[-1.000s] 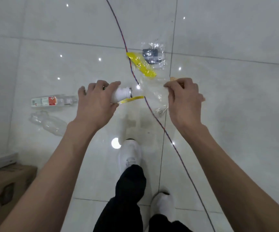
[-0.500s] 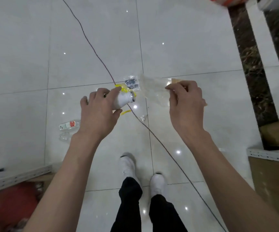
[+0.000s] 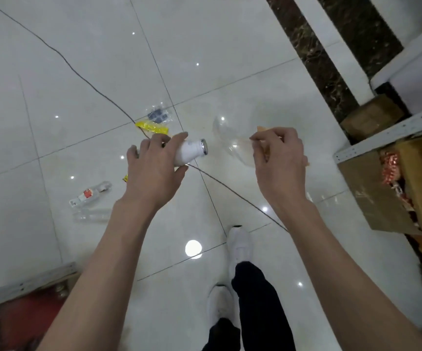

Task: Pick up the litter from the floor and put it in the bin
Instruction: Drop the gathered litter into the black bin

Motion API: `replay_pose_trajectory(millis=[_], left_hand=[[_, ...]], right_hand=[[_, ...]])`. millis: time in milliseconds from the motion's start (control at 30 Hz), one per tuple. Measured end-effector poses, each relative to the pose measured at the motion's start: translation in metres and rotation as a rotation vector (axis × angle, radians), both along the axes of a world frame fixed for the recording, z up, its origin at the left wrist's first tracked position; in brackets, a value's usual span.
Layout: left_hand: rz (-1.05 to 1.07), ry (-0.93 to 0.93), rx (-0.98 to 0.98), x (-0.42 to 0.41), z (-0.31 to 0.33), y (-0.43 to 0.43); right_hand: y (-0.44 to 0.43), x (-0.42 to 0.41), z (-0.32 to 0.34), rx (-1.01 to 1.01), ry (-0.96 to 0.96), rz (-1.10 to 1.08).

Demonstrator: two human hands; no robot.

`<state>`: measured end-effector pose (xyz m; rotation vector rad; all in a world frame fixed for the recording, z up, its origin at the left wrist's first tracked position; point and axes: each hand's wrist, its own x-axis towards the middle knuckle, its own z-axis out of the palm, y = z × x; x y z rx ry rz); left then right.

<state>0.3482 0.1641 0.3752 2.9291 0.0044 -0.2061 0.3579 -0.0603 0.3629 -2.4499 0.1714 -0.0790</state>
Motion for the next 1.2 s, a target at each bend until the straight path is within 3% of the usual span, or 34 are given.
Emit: replay_pose_trajectory(millis=[633,1200], left_hand=[[-0.603,0.043,-0.023,-0.115,0.001,-0.264],[-1.053,0.138,0.004,-0.362,-0.044,-0.575]], right_hand=[[-0.237,-0.255,0.009,-0.06,0.058,-0.644],[-0.465,-0.569,-0.055,0.006,0.151,-1.095]])
